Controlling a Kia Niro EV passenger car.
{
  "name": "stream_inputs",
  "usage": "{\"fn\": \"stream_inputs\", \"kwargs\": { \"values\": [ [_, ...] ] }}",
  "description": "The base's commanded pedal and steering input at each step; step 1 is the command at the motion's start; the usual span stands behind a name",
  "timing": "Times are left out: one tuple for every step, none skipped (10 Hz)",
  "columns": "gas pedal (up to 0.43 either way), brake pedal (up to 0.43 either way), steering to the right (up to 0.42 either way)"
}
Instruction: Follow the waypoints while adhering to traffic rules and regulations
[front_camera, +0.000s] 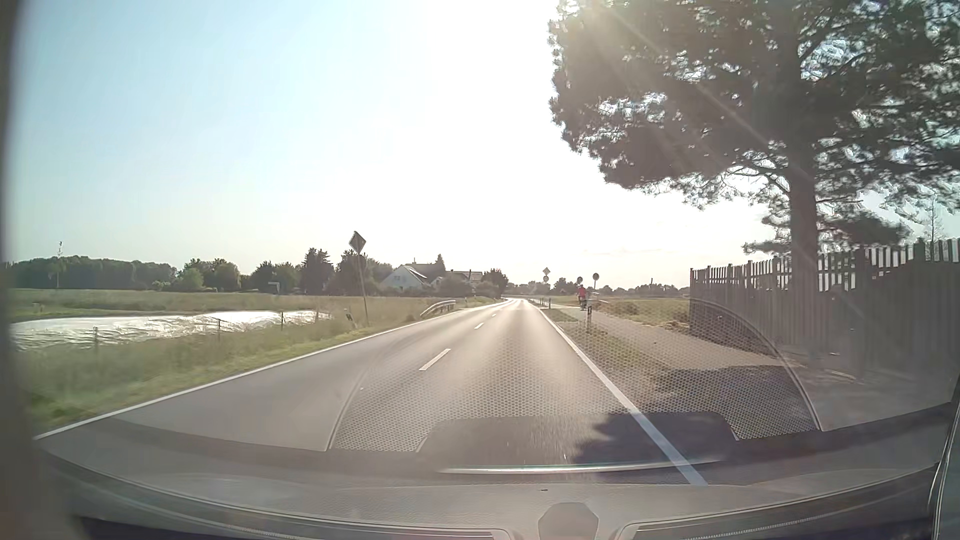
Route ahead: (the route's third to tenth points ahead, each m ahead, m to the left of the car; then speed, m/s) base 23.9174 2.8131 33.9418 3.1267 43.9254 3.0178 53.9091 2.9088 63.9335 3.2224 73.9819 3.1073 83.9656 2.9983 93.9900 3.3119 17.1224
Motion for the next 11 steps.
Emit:
{"fn": "stream_inputs", "kwargs": {
  "values": [
    [0.150, 0.006, 0.004],
    [0.150, 0.006, 0.004],
    [0.150, 0.006, 0.004],
    [0.150, 0.006, 0.004],
    [0.150, 0.006, 0.004],
    [0.150, 0.006, 0.004],
    [0.150, 0.006, 0.004],
    [0.150, 0.006, 0.003],
    [0.150, 0.006, 0.003],
    [0.150, 0.006, 0.003],
    [0.150, 0.006, 0.003]
  ]
}}
